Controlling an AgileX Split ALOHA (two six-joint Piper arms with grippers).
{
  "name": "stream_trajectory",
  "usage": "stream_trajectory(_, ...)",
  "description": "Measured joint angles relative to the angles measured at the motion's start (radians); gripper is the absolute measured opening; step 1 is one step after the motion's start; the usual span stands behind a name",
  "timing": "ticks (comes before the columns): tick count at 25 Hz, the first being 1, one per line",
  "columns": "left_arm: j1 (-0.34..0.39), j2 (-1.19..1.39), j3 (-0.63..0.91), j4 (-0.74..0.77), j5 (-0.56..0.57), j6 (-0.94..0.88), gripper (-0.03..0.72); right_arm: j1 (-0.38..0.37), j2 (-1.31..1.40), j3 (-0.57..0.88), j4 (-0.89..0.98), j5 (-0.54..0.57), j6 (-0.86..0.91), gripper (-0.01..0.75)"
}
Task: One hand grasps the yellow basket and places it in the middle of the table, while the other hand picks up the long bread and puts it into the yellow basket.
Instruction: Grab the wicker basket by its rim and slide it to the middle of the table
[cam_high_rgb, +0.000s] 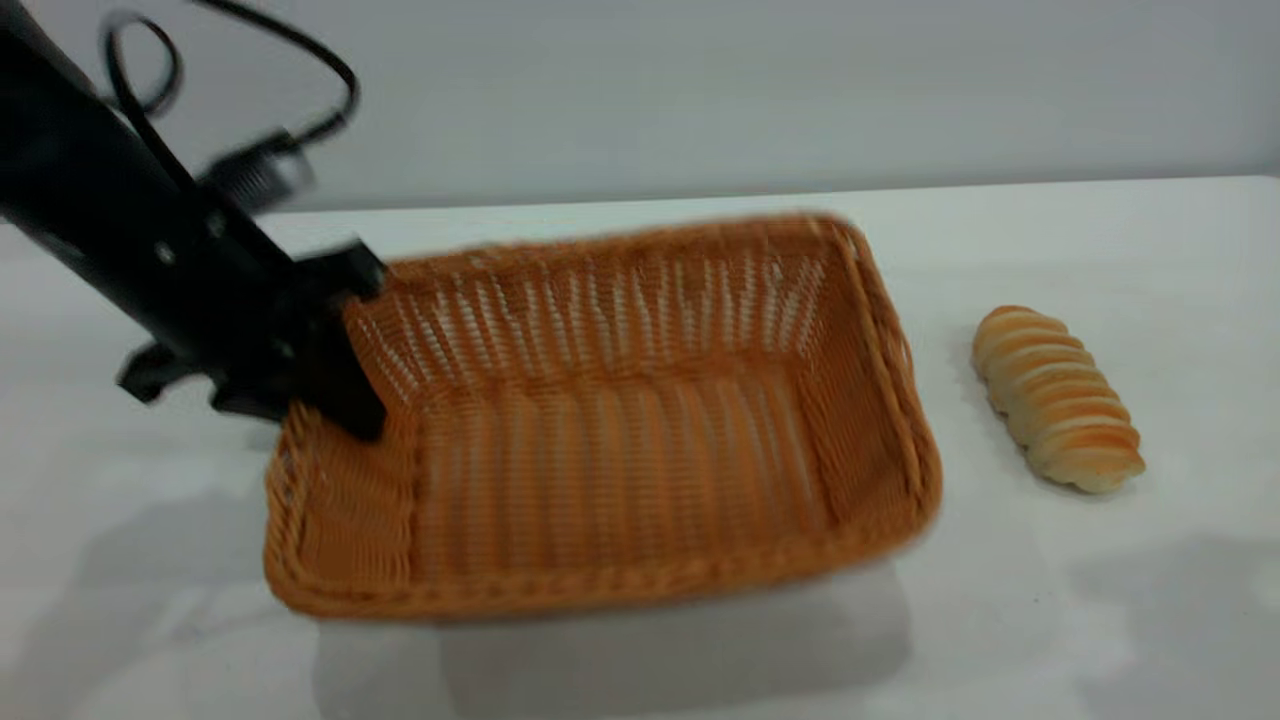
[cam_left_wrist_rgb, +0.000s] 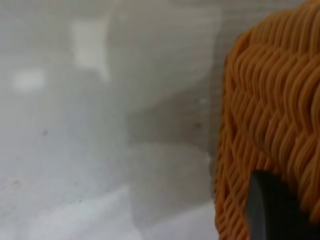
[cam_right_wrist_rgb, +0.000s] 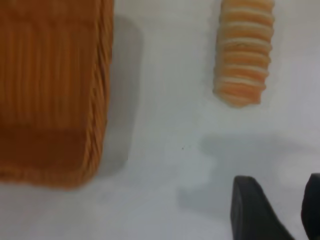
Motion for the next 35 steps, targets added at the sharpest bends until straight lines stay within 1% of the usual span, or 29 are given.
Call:
stream_trajectory(3, -0.026, 0.021, -0.001, -0.001, -0.029, 0.028, 0.105, 0.000, 0.048, 0.000, 0.007, -0.034, 0.000, 0.290)
stream_trajectory(9, -0.028, 0.022, -0.002, -0.009, -0.056, 0.031, 0.105, 0.000, 0.066, 0.000, 0.010, -0.086, -0.041, 0.290)
stream_trajectory(11, -0.028, 0.022, -0.002, -0.009, -0.058, 0.031, 0.124, 0.000, 0.066, 0.000, 0.010, -0.100, -0.071, 0.296)
stream_trajectory(12, -0.028, 0.022, -0.002, -0.013, -0.061, 0.031, 0.152, 0.000, 0.066, 0.000, 0.010, -0.108, -0.083, 0.305)
stream_trajectory(14, -0.028, 0.022, -0.002, -0.019, -0.071, 0.032, 0.241, 0.000, 0.066, 0.000, 0.010, -0.121, -0.103, 0.327)
stream_trajectory(17, -0.028, 0.022, -0.004, -0.021, -0.079, 0.034, 0.437, 0.000, 0.069, 0.000, 0.010, -0.143, -0.129, 0.380)
stream_trajectory(19, -0.028, 0.022, -0.004, -0.023, -0.077, 0.035, 0.548, 0.000, 0.084, -0.001, 0.011, -0.164, -0.134, 0.421)
stream_trajectory(20, -0.028, 0.022, -0.004, -0.023, -0.075, 0.035, 0.596, 0.000, 0.097, -0.001, 0.011, -0.175, -0.136, 0.445)
stream_trajectory(22, -0.028, 0.019, -0.004, -0.023, -0.067, 0.035, 0.654, 0.000, 0.133, -0.001, 0.011, -0.197, -0.138, 0.494)
stream_trajectory(24, -0.028, 0.003, -0.004, -0.023, -0.063, 0.035, 0.667, 0.000, 0.177, -0.002, 0.011, -0.225, -0.138, 0.535)
stream_trajectory(27, -0.028, -0.047, -0.004, -0.023, -0.062, 0.036, 0.652, 0.000, 0.264, -0.004, 0.014, -0.268, -0.139, 0.584)
stream_trajectory(31, -0.028, -0.125, -0.004, -0.011, -0.061, 0.055, 0.616, 0.000, 0.374, -0.009, 0.026, -0.320, -0.139, 0.593)
stream_trajectory(35, -0.028, -0.198, -0.004, 0.054, -0.055, 0.066, 0.596, 0.000, 0.497, -0.058, 0.030, -0.322, -0.139, 0.593)
